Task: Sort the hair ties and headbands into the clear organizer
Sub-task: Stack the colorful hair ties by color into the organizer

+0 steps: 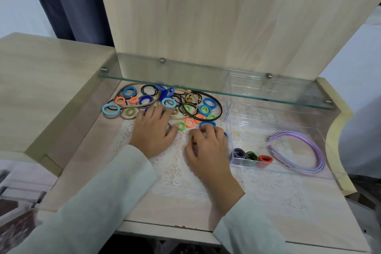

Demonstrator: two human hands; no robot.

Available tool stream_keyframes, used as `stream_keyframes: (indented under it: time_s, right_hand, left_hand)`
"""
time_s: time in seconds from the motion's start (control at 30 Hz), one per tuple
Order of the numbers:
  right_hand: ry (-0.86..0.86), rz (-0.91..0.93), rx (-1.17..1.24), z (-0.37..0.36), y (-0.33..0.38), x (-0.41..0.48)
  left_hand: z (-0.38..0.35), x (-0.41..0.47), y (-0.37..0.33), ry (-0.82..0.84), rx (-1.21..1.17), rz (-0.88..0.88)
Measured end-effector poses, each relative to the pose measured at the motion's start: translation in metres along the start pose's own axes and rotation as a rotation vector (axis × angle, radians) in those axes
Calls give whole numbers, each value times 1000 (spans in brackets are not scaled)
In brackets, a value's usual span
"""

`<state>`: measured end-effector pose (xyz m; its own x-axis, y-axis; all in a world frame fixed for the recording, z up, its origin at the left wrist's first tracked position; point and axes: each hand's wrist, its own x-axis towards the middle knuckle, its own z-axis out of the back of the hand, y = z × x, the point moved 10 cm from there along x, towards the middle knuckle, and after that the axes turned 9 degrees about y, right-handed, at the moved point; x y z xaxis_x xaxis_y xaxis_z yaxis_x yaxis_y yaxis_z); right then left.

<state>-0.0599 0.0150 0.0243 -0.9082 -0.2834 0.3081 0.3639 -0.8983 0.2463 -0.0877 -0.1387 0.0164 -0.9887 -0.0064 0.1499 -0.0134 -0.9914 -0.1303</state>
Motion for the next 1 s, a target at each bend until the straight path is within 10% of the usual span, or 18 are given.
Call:
stream_keyframes:
  time_s: [1.0]
  right_hand:
    - [43,-15,74,0,-2,0]
  left_hand:
    - [52,-37,31,-451,-454,24]
